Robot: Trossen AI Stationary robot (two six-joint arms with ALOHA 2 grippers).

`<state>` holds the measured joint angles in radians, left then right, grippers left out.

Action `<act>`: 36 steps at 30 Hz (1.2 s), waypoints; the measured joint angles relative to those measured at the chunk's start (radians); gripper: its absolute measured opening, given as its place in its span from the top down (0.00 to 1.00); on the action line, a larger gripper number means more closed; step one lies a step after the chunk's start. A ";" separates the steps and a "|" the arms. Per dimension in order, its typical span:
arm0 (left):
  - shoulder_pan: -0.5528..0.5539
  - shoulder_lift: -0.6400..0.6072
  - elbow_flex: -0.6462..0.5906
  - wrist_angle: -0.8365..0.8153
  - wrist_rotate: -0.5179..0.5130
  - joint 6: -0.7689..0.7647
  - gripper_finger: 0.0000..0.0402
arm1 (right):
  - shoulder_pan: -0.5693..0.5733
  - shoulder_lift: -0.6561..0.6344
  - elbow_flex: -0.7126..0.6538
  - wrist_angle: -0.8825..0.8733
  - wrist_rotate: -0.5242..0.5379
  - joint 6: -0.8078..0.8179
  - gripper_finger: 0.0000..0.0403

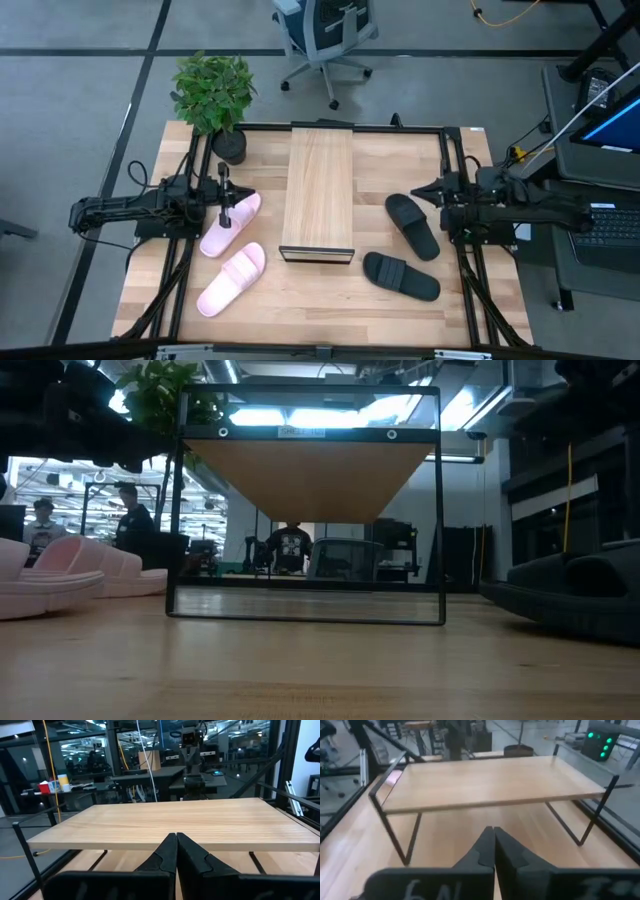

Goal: Pick and place slides into the shelf
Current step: Put the top black slide on the shelf

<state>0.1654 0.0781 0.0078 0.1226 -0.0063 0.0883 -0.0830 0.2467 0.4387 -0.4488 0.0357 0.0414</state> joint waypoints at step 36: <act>0.000 0.000 0.000 -0.002 -0.026 -0.086 1.00 | 0.533 0.564 0.336 -0.401 0.157 0.527 1.00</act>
<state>0.1654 0.0782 0.0076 0.1206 -0.0322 0.0021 0.4505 0.8103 0.7742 -0.8500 0.1927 0.5687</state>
